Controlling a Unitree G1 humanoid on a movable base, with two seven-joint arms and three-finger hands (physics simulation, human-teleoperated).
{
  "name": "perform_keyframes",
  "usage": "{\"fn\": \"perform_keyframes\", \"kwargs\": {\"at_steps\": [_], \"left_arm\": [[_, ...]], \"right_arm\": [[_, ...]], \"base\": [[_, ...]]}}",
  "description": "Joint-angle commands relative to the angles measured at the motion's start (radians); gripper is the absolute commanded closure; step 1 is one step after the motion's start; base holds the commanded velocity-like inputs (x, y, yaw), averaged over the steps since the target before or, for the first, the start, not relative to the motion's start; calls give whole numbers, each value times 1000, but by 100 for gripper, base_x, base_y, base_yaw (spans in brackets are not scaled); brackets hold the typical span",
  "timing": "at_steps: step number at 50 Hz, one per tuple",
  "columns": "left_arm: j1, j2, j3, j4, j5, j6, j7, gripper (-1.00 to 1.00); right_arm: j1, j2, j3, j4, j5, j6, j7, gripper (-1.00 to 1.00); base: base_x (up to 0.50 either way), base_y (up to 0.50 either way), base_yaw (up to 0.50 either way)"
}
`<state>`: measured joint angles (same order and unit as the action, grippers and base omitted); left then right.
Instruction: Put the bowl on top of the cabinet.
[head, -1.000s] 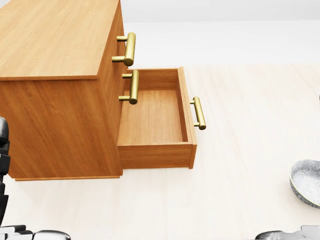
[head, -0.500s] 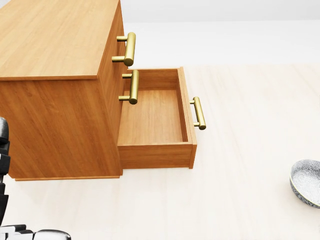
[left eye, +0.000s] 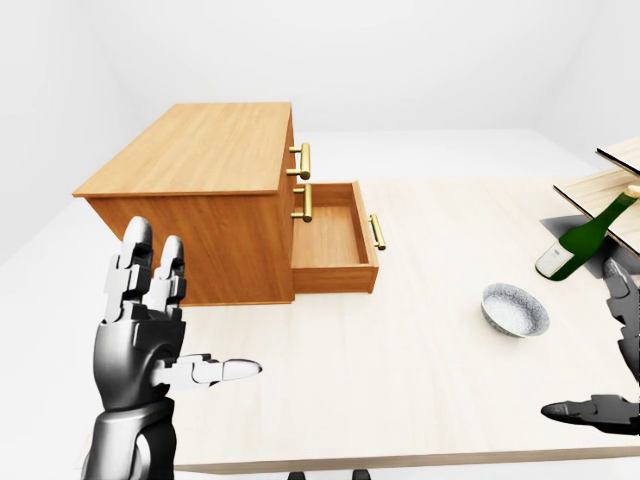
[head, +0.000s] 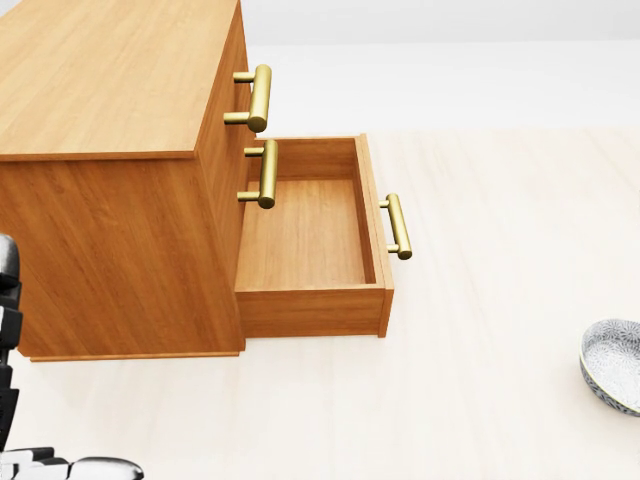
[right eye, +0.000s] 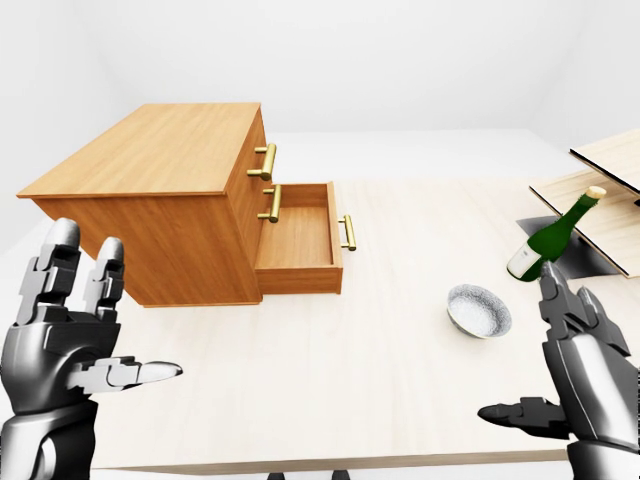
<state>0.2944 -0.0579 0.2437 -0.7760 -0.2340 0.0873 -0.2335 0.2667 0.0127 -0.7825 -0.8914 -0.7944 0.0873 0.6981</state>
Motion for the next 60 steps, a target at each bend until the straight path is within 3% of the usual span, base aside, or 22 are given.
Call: {"fn": "perform_keyframes", "kwargs": {"at_steps": [1, 25, 42, 60], "left_arm": [[3, 0, -13, 10, 12, 0, 3, -100], [10, 0, -18, 0, 12, 0, 4, -100], [8, 1, -16, -3, 8, 0, 7, -100], [7, 1, -21, 9, 12, 0, 7, -100]], "right_arm": [[51, 10, -8, 137, -20, 0, 0, -100], [36, -9, -17, 145, -27, 0, 0, -100], [-62, -209, -27, 368, -55, 0, 0, -100], [-81, -246, 19, 455, -109, 0, 0, -100]], "base": [[0, 0, 0], [0, 0, 0], [0, 0, 0], [0, 0, 0]]}}
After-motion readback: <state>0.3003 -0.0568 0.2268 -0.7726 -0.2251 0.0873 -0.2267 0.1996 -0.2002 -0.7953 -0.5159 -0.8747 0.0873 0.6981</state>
